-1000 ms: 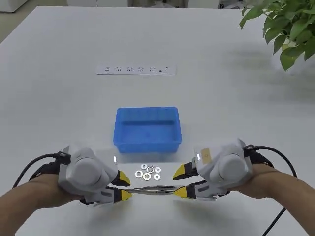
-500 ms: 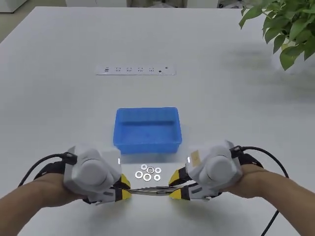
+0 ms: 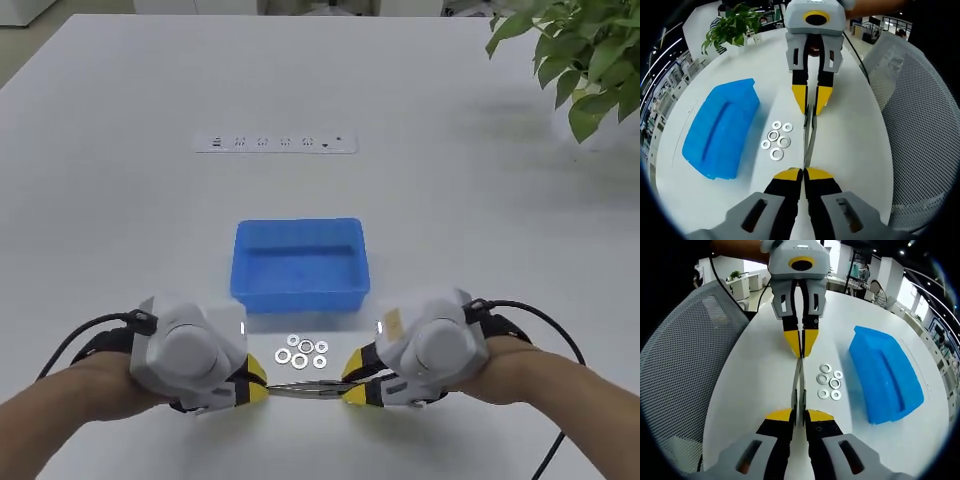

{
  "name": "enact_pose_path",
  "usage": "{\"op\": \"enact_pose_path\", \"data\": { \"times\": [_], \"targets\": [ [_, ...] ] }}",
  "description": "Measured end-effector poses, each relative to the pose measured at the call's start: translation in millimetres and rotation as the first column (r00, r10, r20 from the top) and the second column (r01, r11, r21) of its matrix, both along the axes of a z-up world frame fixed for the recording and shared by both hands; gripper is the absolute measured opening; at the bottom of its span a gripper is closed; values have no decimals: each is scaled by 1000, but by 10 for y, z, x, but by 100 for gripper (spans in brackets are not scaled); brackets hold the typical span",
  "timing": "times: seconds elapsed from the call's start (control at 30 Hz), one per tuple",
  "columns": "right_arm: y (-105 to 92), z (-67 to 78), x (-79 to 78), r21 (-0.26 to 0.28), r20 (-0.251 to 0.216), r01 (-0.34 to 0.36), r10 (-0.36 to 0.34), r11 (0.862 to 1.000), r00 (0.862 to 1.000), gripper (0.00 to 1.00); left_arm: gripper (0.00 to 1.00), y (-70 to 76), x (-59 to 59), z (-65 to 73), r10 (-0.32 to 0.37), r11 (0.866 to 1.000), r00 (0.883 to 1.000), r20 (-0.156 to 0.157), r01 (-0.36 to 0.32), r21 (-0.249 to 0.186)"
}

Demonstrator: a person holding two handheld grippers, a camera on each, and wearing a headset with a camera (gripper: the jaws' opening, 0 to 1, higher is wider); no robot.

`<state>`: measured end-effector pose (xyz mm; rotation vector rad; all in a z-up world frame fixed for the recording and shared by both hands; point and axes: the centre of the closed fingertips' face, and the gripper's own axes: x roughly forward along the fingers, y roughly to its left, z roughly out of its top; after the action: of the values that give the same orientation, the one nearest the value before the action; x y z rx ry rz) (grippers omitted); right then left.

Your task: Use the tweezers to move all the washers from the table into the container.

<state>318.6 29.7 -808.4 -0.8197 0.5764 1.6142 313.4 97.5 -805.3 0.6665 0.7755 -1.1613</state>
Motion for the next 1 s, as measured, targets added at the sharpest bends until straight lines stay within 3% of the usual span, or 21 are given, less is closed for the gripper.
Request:
{"op": "enact_pose_path", "data": {
  "times": [0.27, 0.4, 0.53, 0.73, 1.0],
  "targets": [
    [1, 2, 4, -3, 2, 3, -3, 1000, 1000, 12, 7, -12, 15, 66, -11, 1000, 1000, 15, 11, -3],
    [1, 2, 7, -7, 8, 4, -4, 1000, 1000, 13, 7, -45, 25, 149, -4, 999, 1000, 24, 4, -37],
    [7, 3, 6, -10, 9, 3, -3, 1000, 1000, 13, 7, -72, 11, 223, -15, 999, 999, 32, 17, -43],
    [29, 9, 7, -10, 11, 3, -3, 1000, 1000, 13, 6, -103, -12, 325, -20, 998, 1000, 21, 22, -61],
    [87, 35, 3, 4, 9, 11, -11, 1000, 1000, 13, 6, -211, 5, 566, -54, 994, 996, 67, 60, -91]
  ]
}}
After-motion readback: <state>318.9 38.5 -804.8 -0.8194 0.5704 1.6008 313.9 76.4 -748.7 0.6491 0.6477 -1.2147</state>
